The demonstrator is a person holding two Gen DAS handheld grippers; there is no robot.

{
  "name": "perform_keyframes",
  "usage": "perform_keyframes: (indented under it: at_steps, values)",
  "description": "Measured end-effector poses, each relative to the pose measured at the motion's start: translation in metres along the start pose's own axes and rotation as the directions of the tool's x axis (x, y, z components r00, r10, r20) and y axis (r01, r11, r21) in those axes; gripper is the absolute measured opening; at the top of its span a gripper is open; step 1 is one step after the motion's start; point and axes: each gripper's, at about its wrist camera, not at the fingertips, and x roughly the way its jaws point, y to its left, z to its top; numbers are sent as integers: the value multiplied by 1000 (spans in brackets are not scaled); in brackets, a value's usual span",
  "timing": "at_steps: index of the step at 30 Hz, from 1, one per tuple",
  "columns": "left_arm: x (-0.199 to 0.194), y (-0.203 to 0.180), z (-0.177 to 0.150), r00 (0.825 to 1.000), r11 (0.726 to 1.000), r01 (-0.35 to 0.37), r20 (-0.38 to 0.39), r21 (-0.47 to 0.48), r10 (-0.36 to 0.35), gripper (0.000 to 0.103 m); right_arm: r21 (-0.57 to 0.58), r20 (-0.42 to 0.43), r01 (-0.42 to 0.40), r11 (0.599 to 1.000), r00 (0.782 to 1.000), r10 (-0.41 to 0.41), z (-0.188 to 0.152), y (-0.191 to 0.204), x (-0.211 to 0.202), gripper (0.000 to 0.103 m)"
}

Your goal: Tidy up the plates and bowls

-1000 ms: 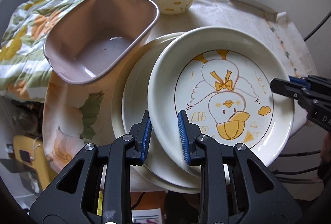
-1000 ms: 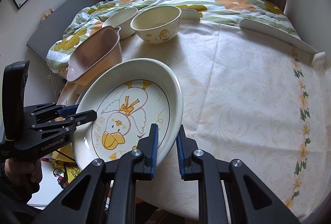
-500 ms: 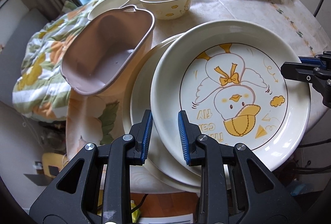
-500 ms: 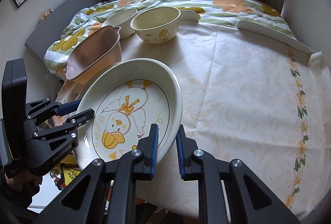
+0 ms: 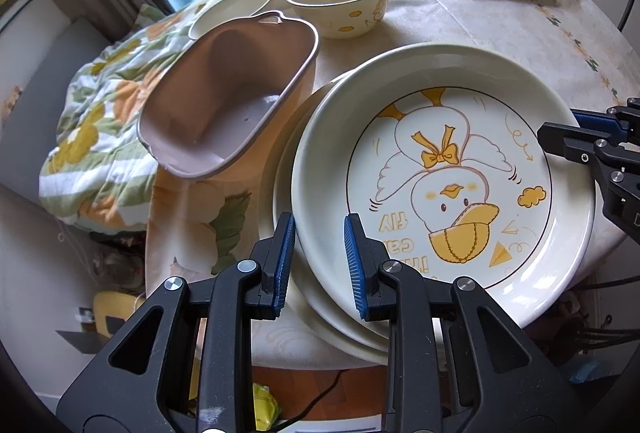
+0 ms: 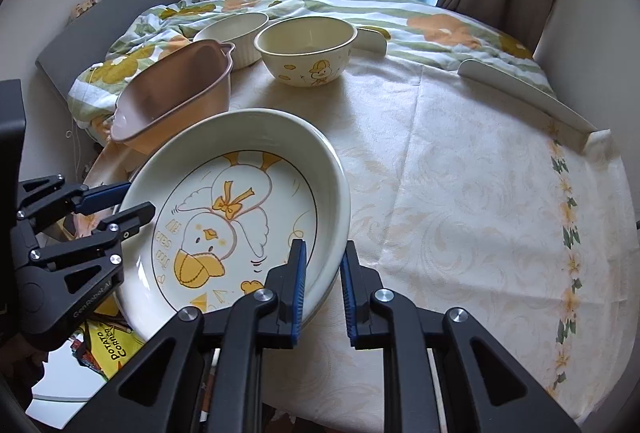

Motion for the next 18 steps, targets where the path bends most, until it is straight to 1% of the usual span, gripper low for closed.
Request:
perform_keyframes:
  at_steps: [3,9,18]
  values:
    - [-1,-1,0,1000,1000,-5,-1,0,5,23,4,7,5,1000,1000,-5,-1,0,0,15]
    - [-6,-1,1,999,999,-31,13,9,31,23,9,-13,-2,1000,1000,2,-2,2,5,15]
    - [-8,1,1,1000,1000,-29,10,1,29,23,6,-11,9,1000,1000,-9,-4,3,5,15]
